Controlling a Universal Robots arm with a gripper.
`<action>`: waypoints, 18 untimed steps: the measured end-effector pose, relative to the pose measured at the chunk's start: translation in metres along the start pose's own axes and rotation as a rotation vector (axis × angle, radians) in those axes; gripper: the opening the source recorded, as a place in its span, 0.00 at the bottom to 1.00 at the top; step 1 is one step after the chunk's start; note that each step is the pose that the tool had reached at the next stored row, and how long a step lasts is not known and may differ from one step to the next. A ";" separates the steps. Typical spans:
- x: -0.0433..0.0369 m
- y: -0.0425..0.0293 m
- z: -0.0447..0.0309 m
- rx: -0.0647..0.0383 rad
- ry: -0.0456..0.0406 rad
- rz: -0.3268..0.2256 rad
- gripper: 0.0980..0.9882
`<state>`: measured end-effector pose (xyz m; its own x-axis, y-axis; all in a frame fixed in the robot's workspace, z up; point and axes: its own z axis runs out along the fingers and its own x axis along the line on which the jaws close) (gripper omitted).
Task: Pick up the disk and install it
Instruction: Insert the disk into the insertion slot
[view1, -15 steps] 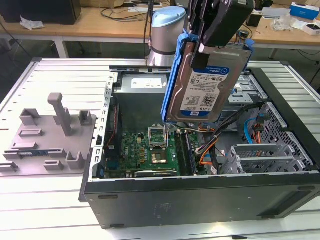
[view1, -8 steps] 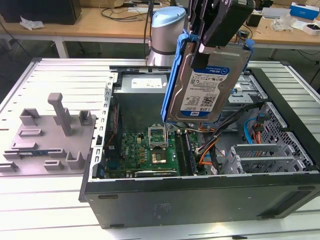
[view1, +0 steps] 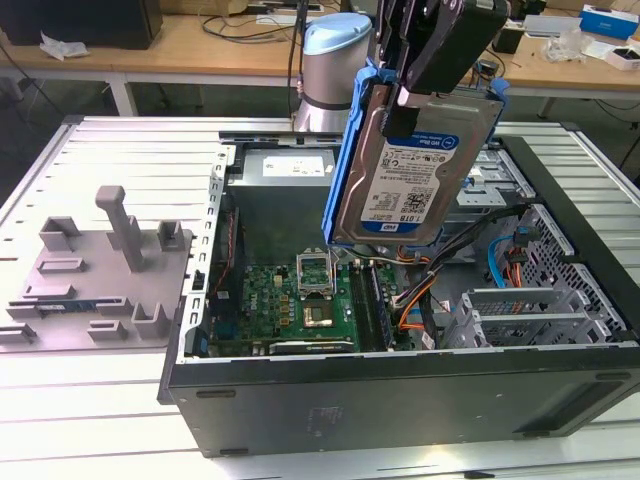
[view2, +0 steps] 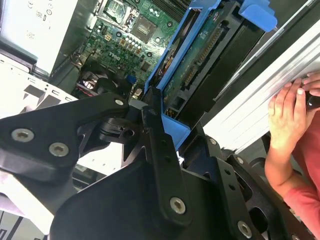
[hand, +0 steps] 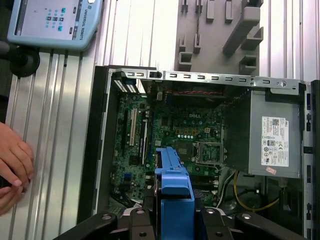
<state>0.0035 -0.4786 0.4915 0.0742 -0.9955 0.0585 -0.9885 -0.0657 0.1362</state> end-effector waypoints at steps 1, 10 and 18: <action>0.0000 0.0000 0.0000 0.000 0.0000 0.000 0.30; -0.0018 0.0028 0.0005 0.048 0.0027 0.003 0.30; -0.0011 0.0064 0.0011 0.129 -0.0403 0.004 0.30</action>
<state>-0.0031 -0.4780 0.4912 0.0672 -0.9976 0.0187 -0.9977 -0.0671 0.0075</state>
